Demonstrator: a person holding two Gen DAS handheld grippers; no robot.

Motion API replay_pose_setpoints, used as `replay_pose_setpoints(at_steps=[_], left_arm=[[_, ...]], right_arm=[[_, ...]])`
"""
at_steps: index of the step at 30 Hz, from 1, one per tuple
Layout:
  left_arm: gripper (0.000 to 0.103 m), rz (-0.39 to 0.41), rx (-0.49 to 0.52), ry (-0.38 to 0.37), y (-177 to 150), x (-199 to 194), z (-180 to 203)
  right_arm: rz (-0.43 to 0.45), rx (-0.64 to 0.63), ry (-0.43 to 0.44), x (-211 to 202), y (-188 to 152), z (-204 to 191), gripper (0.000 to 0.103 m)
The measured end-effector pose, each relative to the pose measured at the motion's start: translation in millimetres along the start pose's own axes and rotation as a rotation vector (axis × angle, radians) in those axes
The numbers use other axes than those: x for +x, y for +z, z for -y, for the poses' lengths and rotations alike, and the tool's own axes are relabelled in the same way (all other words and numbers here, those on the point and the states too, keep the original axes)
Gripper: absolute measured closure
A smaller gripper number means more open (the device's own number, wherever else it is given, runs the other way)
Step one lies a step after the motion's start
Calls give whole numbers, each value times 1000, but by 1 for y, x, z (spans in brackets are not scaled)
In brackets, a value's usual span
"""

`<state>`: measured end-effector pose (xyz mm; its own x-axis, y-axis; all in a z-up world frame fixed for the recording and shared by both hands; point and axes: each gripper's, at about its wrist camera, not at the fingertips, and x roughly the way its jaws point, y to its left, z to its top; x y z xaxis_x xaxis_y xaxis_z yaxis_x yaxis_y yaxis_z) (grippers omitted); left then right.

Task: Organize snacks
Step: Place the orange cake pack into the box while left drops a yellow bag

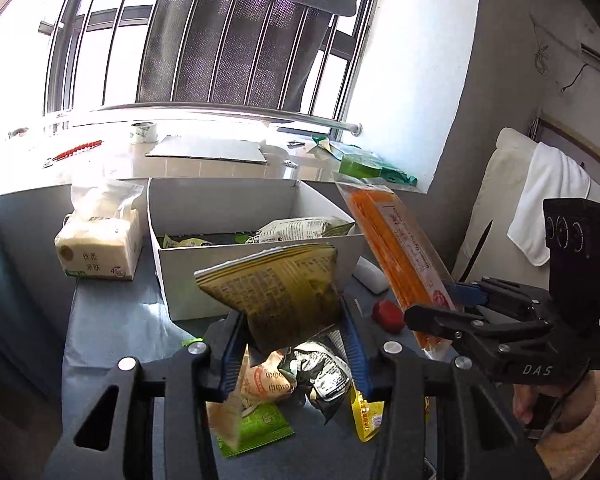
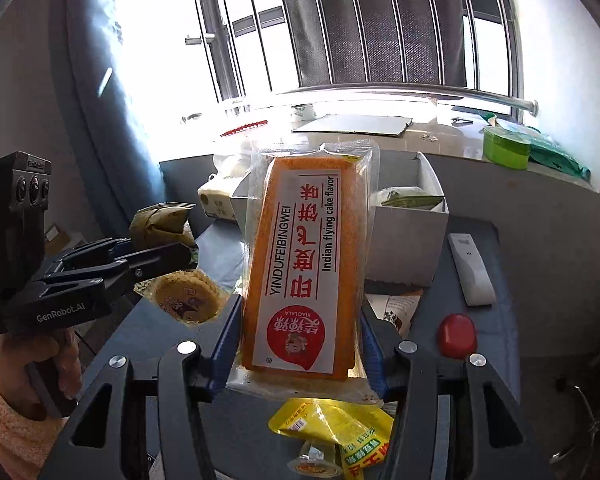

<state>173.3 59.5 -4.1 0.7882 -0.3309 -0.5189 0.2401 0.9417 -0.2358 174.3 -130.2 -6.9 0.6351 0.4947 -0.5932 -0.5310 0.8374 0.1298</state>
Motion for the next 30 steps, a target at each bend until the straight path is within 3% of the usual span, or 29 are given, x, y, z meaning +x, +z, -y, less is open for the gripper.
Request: replay_pose_setpoints(at_steps=[2,6,18,23,28,30], left_arm=[[55,7,28,1,7,-2,5],[54,8,-10,-44,12,-4,3],[54,5,-4,1,11,8,-3],[54,-26,-17,54,49,43,-19],[53,-110,-6,129,93,103,-41],[40,-125,-4,196,104,122,-51]], right_arm=[[7,9,13,3,11,1,45],[8,14,26,11,23,2,45],[-19,29,26,17,15,8,45],[-30,33,-12,34,31,16,45],[-67,25,-75,78,77,29,45],[-93,42,-93,98,94,37,44]])
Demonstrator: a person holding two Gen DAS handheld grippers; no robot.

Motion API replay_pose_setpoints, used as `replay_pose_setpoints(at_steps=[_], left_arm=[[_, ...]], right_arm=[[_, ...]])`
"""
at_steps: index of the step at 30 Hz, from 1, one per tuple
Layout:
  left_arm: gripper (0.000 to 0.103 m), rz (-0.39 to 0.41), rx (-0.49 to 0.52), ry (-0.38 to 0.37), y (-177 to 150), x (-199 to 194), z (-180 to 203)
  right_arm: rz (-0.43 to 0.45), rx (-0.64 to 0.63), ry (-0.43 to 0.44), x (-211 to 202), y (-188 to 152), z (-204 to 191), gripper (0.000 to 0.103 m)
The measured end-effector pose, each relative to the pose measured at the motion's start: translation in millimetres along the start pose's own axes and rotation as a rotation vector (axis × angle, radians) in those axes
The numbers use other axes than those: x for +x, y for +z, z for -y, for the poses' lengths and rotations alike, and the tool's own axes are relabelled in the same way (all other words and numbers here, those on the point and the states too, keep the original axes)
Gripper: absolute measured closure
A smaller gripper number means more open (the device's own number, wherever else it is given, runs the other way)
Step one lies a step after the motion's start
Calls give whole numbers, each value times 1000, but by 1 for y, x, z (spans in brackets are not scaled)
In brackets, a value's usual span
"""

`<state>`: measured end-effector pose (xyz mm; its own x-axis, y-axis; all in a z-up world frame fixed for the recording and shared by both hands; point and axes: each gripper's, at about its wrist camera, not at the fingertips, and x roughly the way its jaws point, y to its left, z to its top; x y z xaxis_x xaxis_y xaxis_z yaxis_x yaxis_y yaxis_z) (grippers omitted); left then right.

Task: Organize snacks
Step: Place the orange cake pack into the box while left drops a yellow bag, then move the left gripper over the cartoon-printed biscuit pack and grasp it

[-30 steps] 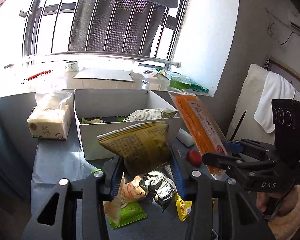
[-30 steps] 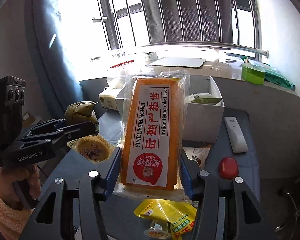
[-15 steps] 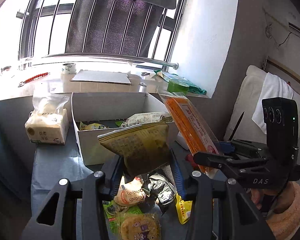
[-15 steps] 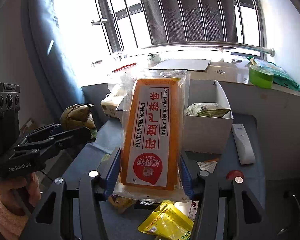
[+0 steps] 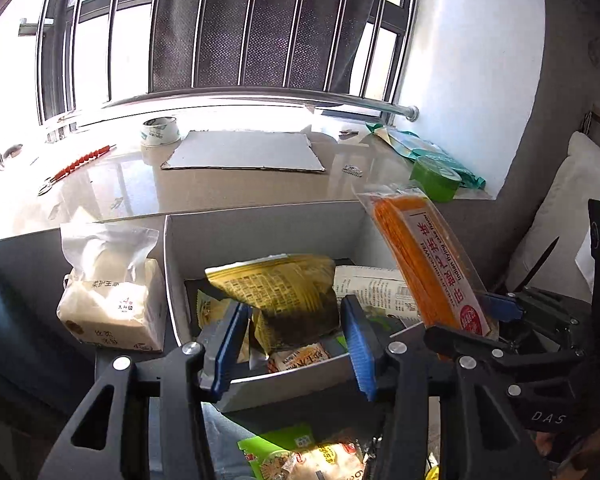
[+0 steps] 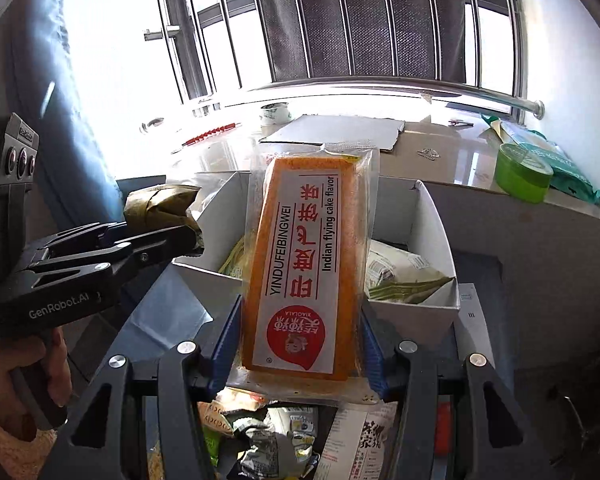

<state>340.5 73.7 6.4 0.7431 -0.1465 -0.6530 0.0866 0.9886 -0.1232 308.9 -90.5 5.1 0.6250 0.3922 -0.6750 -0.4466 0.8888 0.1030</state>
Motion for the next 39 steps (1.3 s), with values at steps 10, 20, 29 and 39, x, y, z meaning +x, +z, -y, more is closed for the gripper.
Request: replay_pose_setpoints(at_steps=[10,20,29,39], left_arm=[[0,-37,-105,-1,-6,13,-34],[0,108,-37,-37,-73,-102,0],[0,109,-45,-65,-176,-155,40],[0,18,-86,-88,-243,-143,57]], right_arm=[[-33,23,-106,41,39,15,0],[94,-134,-144,-37,-25,-28,0],[17,-38,-83,-84,-120,-24,0],[-13,67,-109,-122,-189,-14,0]])
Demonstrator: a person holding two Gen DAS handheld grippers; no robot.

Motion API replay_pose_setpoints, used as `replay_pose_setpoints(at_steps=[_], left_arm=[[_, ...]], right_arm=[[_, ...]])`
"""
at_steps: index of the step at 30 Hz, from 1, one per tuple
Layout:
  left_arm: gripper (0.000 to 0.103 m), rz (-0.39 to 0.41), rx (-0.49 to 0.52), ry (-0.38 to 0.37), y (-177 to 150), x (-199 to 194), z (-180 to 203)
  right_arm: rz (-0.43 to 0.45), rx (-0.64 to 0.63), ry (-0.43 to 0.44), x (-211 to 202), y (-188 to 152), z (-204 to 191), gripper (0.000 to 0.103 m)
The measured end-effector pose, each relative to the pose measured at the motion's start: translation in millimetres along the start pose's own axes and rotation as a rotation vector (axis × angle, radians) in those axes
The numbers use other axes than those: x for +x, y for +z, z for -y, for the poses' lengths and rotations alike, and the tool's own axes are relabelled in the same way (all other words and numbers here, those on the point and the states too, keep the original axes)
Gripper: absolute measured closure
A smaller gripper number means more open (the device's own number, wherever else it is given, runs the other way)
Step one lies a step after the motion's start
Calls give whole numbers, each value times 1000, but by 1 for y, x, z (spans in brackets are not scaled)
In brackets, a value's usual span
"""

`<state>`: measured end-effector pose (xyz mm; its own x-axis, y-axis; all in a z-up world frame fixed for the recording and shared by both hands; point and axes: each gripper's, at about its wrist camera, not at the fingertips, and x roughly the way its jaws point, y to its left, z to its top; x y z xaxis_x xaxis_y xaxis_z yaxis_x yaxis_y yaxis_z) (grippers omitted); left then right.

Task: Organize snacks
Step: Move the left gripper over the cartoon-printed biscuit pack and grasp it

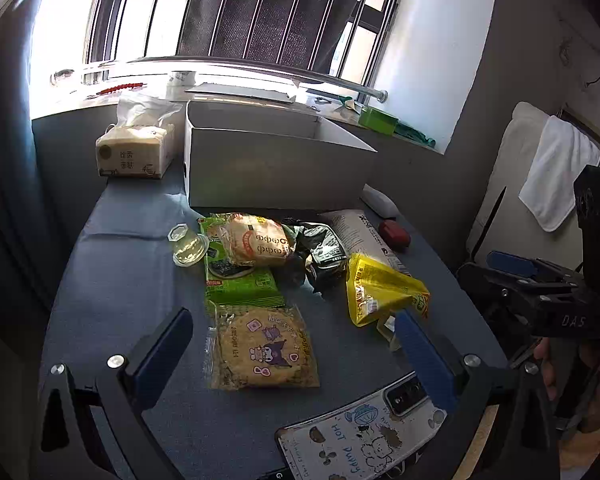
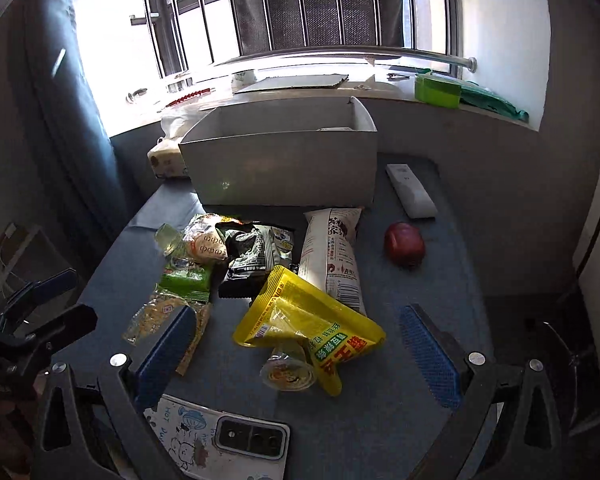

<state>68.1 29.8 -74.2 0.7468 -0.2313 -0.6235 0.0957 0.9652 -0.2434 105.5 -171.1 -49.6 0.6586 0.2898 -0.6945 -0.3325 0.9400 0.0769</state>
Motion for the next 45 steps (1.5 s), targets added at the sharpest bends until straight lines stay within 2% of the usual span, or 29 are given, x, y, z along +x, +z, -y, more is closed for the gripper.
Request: replay_pose_setpoints(at_steps=[6,10,16,19,21,22,23,25,27,31,36,37,38,39,40,41,43,45], left_arm=[[0,-95,33,33,-4,41,3],[0,-156,27,64,-8,73,-3],[1,-211,4,103,-14,100,-16],[21,-212,11,93,-17,103,-19],[25,-210,14,70,-18,101,-20],[38,-201,6,51,-18,98,-21],[62,-184,-7,32,-16,93,-24],[92,-166,-12,51,-13,86,-27],[92,-174,26,71,-13,84,-26],[101,-159,-8,16,-14,76,-29],[101,-160,4,5,-11,64,-22],[93,-154,7,4,-10,63,-19],[63,-155,17,26,-10,63,-15],[38,-177,33,51,-10,67,-10],[0,-189,38,72,-11,71,-5],[1,-168,41,76,-13,72,1],[1,-179,56,59,-15,80,11],[1,-199,83,101,-17,89,21]], right_arm=[[18,-18,-15,-15,-5,-9,0],[36,-35,35,-22,-5,-22,0],[39,-65,48,-23,-6,-34,0],[35,-60,54,-21,-6,-34,0],[27,-56,53,-19,-7,-34,0],[25,-55,58,-18,-8,-34,0],[21,-52,61,-16,-8,-33,0],[16,-45,70,-14,-9,-32,0],[9,-36,69,-11,-10,-29,0],[-7,-23,77,-6,-12,-27,0],[-16,-21,77,-2,-12,-24,0],[-15,-12,74,-1,-12,-23,0],[-15,-6,82,-1,-12,-21,0],[-14,-4,88,-2,-12,-20,0],[-13,-4,85,-2,-13,-20,0],[-13,-4,79,-2,-13,-19,0],[-13,-4,77,-3,-13,-18,0],[-4,-3,80,-5,-13,-17,0]])
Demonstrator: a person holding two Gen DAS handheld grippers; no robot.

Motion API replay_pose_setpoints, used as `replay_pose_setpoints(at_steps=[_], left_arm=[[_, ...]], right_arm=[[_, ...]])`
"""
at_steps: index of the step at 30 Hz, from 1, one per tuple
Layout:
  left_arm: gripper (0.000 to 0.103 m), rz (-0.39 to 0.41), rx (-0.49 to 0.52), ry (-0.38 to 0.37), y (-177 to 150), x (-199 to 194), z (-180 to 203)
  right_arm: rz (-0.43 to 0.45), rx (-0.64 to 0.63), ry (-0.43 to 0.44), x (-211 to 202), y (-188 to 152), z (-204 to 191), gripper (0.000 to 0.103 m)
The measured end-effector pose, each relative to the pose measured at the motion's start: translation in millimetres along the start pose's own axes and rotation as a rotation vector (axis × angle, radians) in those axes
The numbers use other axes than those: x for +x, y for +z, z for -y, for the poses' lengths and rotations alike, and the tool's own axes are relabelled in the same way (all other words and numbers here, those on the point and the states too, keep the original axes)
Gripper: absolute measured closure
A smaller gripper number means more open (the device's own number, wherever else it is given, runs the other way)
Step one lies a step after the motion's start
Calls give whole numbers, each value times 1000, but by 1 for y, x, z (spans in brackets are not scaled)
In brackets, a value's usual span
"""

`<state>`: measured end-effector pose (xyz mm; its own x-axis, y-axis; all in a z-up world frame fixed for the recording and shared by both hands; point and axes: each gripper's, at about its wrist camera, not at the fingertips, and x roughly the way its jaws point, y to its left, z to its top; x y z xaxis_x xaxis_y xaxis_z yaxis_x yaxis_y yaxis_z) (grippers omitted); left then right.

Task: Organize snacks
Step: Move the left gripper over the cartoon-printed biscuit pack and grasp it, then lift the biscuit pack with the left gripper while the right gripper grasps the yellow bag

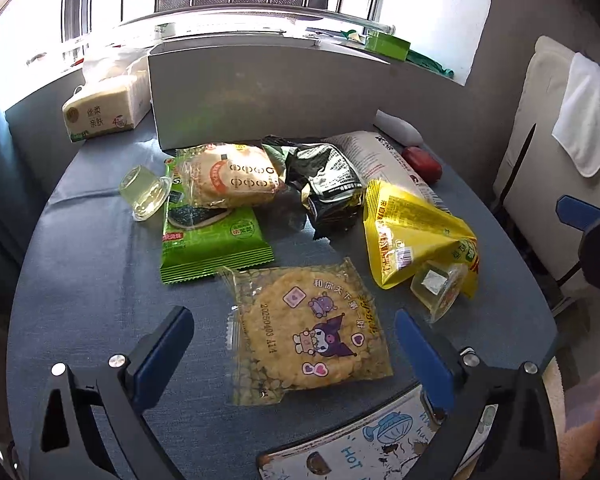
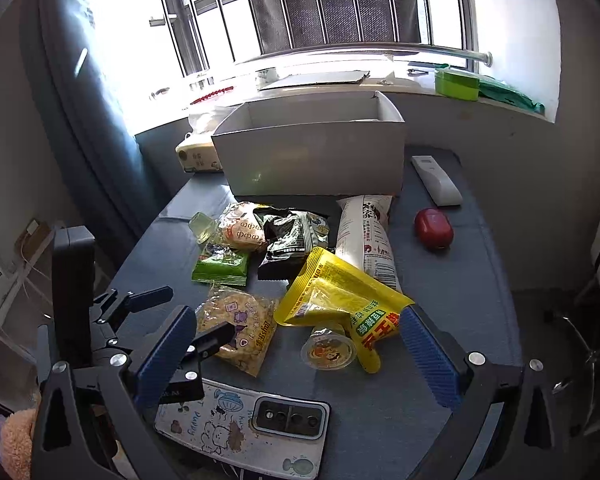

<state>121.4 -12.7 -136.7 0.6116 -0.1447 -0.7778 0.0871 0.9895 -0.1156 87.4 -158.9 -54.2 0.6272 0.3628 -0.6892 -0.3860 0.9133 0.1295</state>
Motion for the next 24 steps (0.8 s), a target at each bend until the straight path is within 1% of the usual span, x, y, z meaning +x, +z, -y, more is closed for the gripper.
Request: replay_pose_setpoints(at_steps=[3,7,8,9,10,11,12,13,14,16,19,21,22,24], left_arm=[[1,-30,29,14,0,13,11],[1,-69,52,42,-4,28,16],[7,-78,63,45,-6,30,18],[9,-66,81,48,-9,29,20],[18,-56,93,46,-10,28,21],[24,-56,102,57,-11,26,21],[24,-57,96,48,-11,23,21],[25,-48,78,27,-11,20,18],[25,-29,65,26,-11,15,15],[25,2,66,59,-10,4,11],[25,43,55,67,-5,-17,4],[25,83,62,112,-3,-33,-1],[25,101,55,122,-2,-42,-5],[25,133,23,106,-1,-62,-14]], right_arm=[[-2,5,-8,0,0,3,0],[-5,14,-9,0,-1,7,0],[-8,15,-8,1,-2,8,0],[-11,17,-9,2,-2,8,0],[-13,17,-8,3,-3,8,0],[-15,16,-6,4,-3,8,0],[-17,16,-7,5,-4,8,0],[-21,16,-8,6,-4,9,0],[-24,15,-8,8,-4,9,0],[-30,13,-6,11,-5,9,0],[-40,6,-6,18,-5,10,0],[-46,-15,-1,25,-6,10,0],[-46,-27,-1,29,-6,10,0],[-45,-71,-6,39,-5,7,0]])
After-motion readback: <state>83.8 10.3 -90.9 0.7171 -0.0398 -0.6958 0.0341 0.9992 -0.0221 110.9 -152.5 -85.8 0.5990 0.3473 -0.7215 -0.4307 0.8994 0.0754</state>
